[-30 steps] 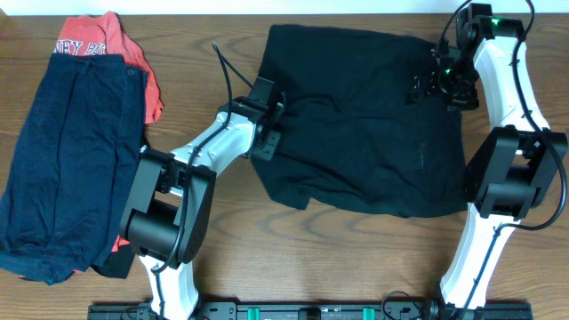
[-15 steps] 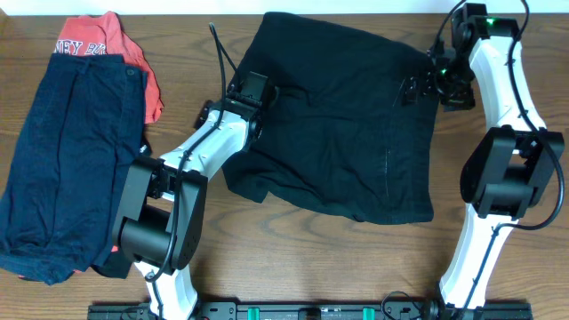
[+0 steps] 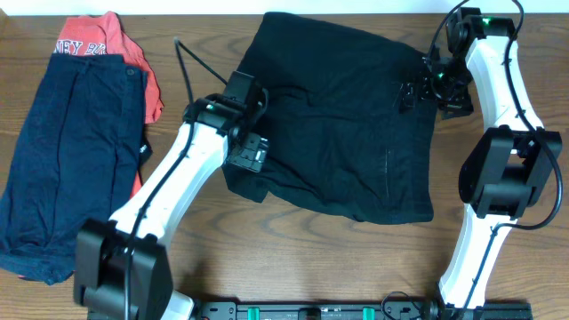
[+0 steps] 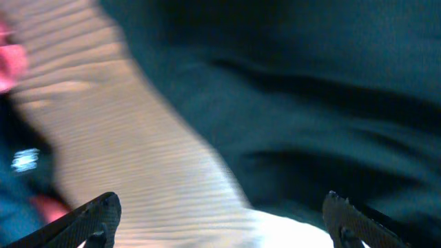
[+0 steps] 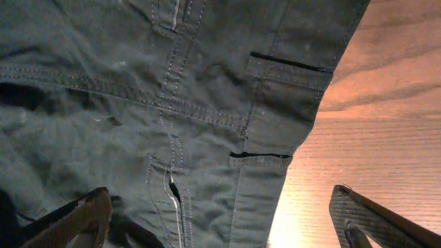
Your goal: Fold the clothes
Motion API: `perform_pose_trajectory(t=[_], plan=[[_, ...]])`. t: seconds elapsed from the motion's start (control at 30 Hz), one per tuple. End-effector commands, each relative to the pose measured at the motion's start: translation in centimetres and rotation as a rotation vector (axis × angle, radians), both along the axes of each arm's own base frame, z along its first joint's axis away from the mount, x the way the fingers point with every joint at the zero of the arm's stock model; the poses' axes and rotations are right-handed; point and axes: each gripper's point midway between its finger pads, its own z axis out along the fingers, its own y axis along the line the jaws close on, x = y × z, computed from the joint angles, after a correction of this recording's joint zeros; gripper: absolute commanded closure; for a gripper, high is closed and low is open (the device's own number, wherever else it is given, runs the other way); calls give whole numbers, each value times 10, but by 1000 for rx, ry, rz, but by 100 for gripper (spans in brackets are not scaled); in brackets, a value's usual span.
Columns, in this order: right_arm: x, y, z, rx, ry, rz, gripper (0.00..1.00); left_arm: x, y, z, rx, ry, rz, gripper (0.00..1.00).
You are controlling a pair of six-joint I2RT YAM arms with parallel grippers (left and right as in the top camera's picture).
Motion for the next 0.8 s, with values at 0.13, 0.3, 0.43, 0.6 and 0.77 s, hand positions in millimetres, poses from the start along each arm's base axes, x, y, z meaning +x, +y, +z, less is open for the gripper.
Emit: perform_pose_trajectory(t=[0.13, 0.3, 0.43, 0.6, 0.77], plan=[[4, 4, 12, -4, -44, 50, 1, -58, -23, -40, -176, 214, -77, 5], [5, 4, 12, -4, -46, 50, 1, -77, -30, -58, -233, 270, -118, 5], [5, 5, 12, -4, -48, 50, 1, -78, -29, -70, -235, 254, -132, 5], [5, 5, 12, -4, -49, 50, 1, -70, -30, -87, -247, 186, -140, 5], [6, 5, 12, -4, -49, 50, 1, -70, -24, -92, -215, 176, -117, 19]])
